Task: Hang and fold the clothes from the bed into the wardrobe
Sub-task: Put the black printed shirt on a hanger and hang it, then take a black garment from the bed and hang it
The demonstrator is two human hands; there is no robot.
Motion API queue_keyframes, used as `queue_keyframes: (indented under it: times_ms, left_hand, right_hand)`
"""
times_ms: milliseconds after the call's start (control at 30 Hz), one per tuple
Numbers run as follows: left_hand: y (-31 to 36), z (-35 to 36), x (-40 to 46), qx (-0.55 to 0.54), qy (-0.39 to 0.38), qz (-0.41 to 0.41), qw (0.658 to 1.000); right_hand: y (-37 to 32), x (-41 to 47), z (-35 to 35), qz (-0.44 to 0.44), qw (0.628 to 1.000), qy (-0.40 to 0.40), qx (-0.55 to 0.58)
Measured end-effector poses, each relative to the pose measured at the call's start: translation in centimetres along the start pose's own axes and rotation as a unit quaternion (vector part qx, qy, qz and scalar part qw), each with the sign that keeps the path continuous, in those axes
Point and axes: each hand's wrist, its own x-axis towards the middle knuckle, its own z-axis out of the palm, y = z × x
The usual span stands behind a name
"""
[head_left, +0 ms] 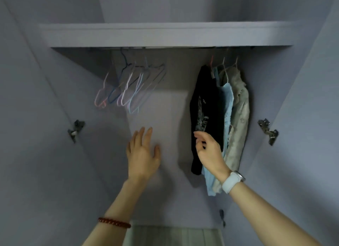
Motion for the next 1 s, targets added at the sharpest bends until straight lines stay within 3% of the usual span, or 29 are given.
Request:
queue_keyframes:
  times_ms: [233, 400, 500, 567, 733, 867, 1000]
  left_hand:
    - [-2.8, -2.7, -15.6, 0.024, 0.043, -0.193, 0.980]
    - [-2.6, -6.0, -31.4, 0.044, 0.097, -0.388, 0.915]
    - [-1.4, -9.3, -41.9, 0.080, 0.173, -0.498, 0.846]
    - [-0.9, -10.5, -46.6, 0.081, 0.196, -0.549, 0.809]
    - [3.9, -15.3, -61.6, 0.087, 0.310, -0.673, 0.667]
    - [8.3, -17.7, -71.5, 0.086, 0.384, -0.741, 0.544]
    - [11.2, -19.3, -82.0, 0.091, 0.388, -0.802, 0.445]
  right_hand:
    - [2.2, -9.3, 4.6, -0.005, 0.982, -0.183, 0.048]
    - [3.1, -19.9, 7.6, -0.005, 0.910, -0.410, 0.066]
    - [1.6, -27.8, 9.6, -0.049, 0.840, -0.539, 0.044]
    - [0.7, -31.4, 10.2, -0.073, 0.809, -0.582, 0.032]
    - [-2.8, -45.8, 11.6, -0.165, 0.659, -0.734, 0.009]
    - [-5.6, -56.8, 11.5, -0.242, 0.539, -0.807, -0.018]
    - [-8.2, -67.4, 10.3, -0.307, 0.434, -0.846, -0.046]
